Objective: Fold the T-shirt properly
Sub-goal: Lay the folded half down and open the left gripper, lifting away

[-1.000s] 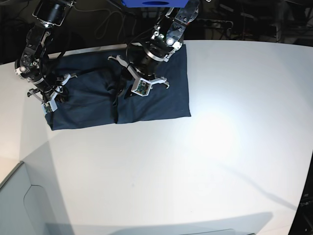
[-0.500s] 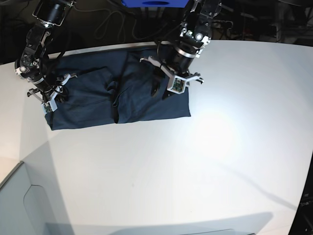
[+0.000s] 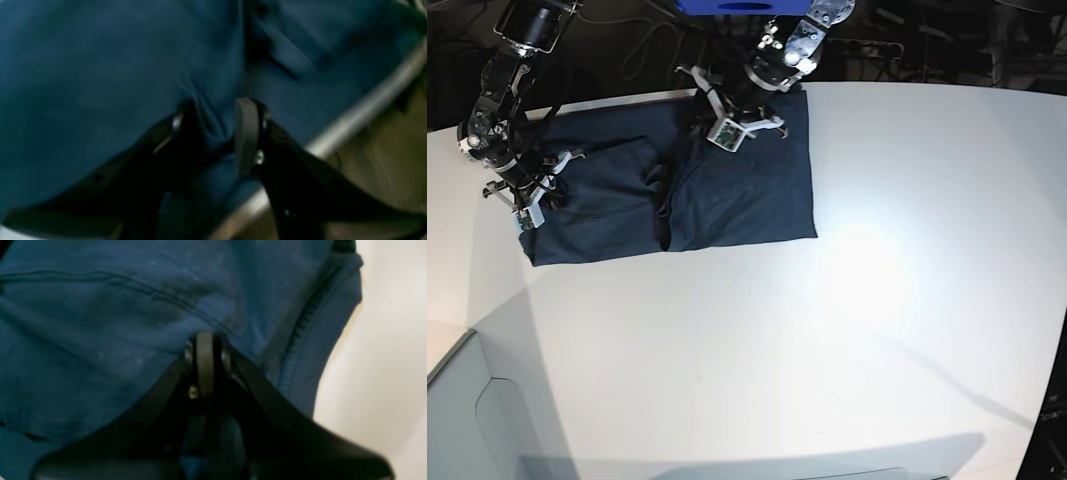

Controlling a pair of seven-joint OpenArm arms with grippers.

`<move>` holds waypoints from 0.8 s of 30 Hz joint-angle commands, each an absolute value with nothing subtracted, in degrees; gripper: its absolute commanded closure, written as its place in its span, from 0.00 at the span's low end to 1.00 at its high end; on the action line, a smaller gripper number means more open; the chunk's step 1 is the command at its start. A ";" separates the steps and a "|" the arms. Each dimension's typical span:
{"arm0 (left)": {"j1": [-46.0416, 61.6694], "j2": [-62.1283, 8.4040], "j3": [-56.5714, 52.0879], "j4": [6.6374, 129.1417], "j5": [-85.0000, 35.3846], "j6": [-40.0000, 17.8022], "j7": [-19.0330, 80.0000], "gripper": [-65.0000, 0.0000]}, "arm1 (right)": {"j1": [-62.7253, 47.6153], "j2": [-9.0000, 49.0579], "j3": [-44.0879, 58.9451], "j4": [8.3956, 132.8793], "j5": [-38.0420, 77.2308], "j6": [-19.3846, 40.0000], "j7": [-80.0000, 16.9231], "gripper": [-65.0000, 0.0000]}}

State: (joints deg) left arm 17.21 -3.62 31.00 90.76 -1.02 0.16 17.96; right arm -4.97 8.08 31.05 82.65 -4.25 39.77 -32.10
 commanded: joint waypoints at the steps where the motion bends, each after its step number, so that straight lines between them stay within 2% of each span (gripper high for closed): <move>1: 15.96 -3.12 32.75 91.74 -1.10 0.04 18.59 0.71 | -4.53 8.75 31.16 83.47 -4.26 40.00 -32.13 0.99; 11: 11.12 -3.03 42.24 102.29 -1.19 0.04 20.00 0.71 | -4.53 8.75 31.25 83.47 -4.26 40.00 -32.13 0.99; 15: 11.30 -3.38 40.66 105.98 -1.19 0.40 20.09 0.71 | -4.53 8.75 31.34 83.56 -4.26 40.00 -32.13 0.99; 17: 11.82 -5.14 36.44 107.03 -1.19 0.48 20.09 0.71 | -4.53 8.75 31.43 83.65 -4.26 40.00 -32.13 0.98; 21: 15.96 -6.81 26.07 109.14 -1.27 0.31 19.82 0.71 | -4.79 8.75 31.69 87.08 -4.26 40.00 -32.31 0.82; 24: 19.21 -6.90 15.78 110.64 -1.27 0.04 19.74 0.71 | -5.23 8.66 32.22 90.33 -4.26 40.00 -32.31 0.62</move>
State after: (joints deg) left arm 19.46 -7.42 15.88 109.32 -1.06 0.32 21.23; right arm -5.76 7.99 31.77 89.19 -4.93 39.83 -33.36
